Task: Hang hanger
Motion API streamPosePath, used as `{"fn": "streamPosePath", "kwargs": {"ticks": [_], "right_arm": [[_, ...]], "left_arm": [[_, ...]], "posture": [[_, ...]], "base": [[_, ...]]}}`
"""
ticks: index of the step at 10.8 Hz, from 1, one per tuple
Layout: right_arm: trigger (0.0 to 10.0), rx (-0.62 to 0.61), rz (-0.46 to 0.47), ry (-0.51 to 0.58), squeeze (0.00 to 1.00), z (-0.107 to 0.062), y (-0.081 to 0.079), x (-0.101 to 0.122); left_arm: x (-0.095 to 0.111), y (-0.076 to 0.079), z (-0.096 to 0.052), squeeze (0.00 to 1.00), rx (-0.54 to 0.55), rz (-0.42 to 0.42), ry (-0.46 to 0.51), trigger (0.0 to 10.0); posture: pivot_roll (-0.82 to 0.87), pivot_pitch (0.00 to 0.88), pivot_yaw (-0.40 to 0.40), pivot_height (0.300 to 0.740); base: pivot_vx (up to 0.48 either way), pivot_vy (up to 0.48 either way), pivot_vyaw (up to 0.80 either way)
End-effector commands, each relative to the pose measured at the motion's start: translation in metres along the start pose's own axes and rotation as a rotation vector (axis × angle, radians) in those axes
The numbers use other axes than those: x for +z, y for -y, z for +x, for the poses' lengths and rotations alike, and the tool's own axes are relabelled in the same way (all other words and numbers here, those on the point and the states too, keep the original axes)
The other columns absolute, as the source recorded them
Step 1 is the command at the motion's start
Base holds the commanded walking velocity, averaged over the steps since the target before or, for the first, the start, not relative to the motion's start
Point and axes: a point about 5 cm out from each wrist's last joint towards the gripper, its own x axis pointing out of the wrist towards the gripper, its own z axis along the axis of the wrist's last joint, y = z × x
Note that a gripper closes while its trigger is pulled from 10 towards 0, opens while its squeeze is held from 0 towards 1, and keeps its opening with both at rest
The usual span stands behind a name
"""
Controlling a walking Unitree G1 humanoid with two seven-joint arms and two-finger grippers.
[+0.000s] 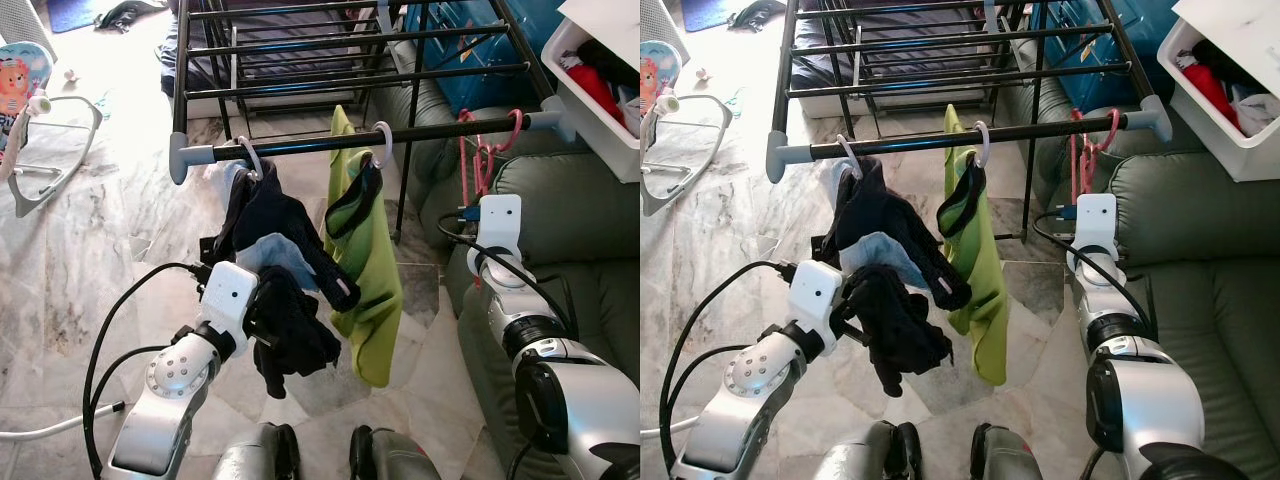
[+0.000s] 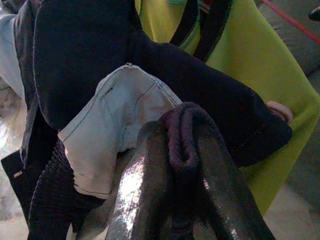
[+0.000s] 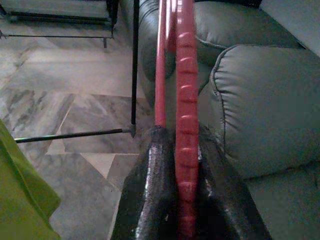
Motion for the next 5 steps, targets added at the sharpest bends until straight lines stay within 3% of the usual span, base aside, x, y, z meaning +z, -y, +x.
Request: {"fn": "streamPosePath", "kwargs": {"ticks": [1, 5], "right_arm": [[0.0, 0.001, 0.014, 0.002, 0.0, 0.0, 0.0, -0.001], [0.0, 0.029, 0.0, 0.08, 0.0, 0.001, -0.008, 0.013]], "left_arm": [[0.003, -0.001, 0.002, 0.0, -0.004, 0.016, 0.012, 10.0], [0.005, -0.002, 0.007, 0.0, 0.014, 0.015, 0.027, 10.0]], "posture": [[0.05, 0.124, 0.03, 0.74], [0.05, 0.109, 0.024, 0.74]], "base": [[0.0, 0.0, 0.0], [0.0, 0.0, 0.0]]}}
